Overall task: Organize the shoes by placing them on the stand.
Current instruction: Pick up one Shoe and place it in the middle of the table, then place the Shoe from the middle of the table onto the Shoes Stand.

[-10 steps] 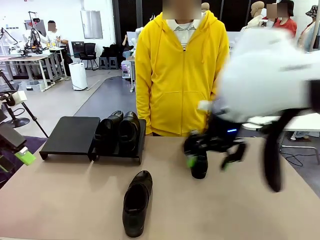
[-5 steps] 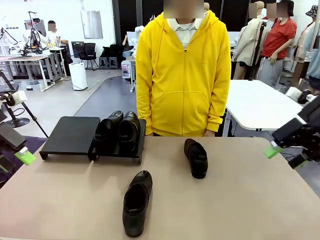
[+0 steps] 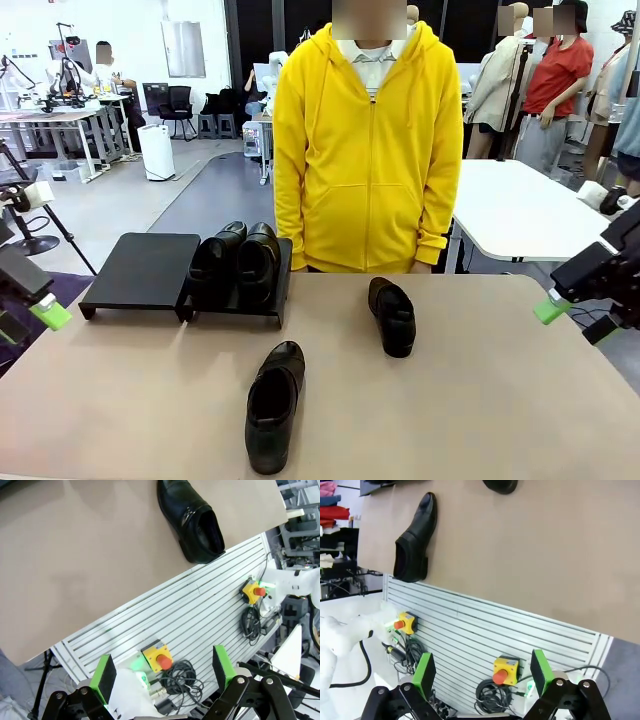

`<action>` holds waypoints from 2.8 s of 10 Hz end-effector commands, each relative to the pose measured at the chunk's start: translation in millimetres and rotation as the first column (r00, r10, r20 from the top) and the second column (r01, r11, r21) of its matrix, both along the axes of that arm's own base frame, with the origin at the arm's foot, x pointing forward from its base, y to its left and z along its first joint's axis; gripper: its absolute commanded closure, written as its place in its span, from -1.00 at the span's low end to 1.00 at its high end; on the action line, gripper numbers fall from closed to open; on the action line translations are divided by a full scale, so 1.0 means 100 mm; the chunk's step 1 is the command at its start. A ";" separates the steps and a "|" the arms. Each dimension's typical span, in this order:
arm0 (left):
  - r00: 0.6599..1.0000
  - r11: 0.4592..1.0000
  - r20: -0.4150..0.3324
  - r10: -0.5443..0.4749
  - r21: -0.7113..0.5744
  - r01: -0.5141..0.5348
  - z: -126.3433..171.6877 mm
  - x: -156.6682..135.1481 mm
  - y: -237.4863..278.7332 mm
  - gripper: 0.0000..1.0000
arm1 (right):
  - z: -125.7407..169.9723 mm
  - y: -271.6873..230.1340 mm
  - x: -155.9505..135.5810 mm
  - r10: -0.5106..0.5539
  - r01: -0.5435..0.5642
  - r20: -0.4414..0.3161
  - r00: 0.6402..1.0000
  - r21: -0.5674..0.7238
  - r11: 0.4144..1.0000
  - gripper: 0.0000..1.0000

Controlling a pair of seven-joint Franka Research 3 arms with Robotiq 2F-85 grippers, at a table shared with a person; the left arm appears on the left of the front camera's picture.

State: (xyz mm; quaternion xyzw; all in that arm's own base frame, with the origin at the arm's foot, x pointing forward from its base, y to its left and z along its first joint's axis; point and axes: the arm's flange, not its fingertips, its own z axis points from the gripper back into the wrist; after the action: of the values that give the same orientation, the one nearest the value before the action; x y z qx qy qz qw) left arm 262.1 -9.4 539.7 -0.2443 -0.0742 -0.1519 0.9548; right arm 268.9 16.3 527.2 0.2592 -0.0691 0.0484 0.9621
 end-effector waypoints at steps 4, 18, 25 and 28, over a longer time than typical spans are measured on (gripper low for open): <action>1.000 1.000 -0.001 -0.009 -0.013 0.009 0.01 0.00 0.01 -1.00 | 0.03 0.01 0.02 0.005 -0.006 0.016 1.000 0.022 1.000 -1.00; 0.866 0.995 -0.498 -0.047 0.048 0.082 -0.61 0.77 -3.36 -1.00 | 0.03 0.01 0.02 0.005 -0.006 0.016 1.000 0.022 1.000 -1.00; 0.982 0.929 -0.176 0.068 0.371 0.002 -1.32 0.52 -3.49 -1.00 | 0.03 0.01 0.02 0.005 -0.006 0.016 1.000 0.022 1.000 -1.00; 0.985 0.880 0.030 0.170 0.445 -0.166 -1.66 0.60 -3.57 -1.00 | 0.03 0.01 0.02 0.005 -0.006 0.016 1.000 0.022 1.000 -1.00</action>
State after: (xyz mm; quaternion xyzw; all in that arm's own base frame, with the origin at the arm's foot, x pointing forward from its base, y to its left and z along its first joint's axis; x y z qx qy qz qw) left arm 316.8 -362.0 379.9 -0.0510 -0.0182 -0.1153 0.9919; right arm 268.8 16.5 528.0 0.2541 -0.0711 0.0453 0.9635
